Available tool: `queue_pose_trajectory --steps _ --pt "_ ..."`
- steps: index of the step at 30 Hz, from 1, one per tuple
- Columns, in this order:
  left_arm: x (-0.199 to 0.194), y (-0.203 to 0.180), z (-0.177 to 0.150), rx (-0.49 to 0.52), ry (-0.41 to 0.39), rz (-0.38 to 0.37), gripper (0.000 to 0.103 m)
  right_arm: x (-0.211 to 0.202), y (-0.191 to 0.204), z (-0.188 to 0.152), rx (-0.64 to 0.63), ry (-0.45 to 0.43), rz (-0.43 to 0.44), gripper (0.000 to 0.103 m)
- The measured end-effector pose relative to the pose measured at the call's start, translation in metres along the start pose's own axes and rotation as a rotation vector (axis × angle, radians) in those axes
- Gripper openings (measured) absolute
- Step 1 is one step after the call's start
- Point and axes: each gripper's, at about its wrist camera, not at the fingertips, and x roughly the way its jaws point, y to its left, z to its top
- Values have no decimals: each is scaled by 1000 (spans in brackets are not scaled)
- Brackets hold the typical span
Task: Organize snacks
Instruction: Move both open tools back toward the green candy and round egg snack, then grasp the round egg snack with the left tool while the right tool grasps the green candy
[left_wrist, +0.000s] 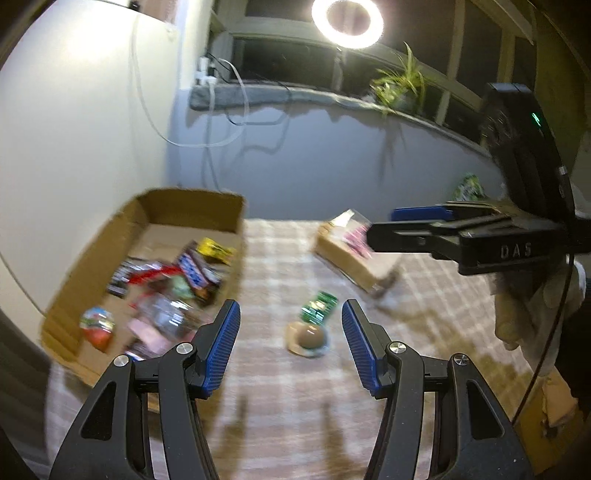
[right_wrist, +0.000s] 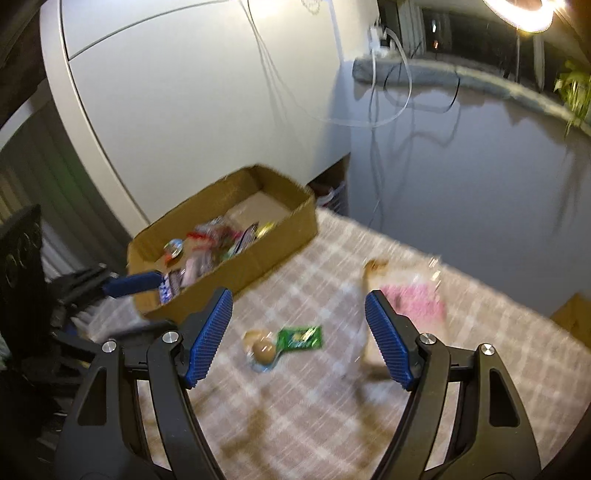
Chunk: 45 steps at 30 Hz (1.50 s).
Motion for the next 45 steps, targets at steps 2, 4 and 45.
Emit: queue_pose_trajectory --steps 2,4,45 --pt "9 -7 -6 0 23 -20 57 8 -8 -6 54 42 51 77" --pt "18 -12 -11 -3 45 -27 56 15 -14 -10 99 67 79 73" --pt "80 -16 -25 15 176 -35 27 123 -3 -18 85 357 -94 45"
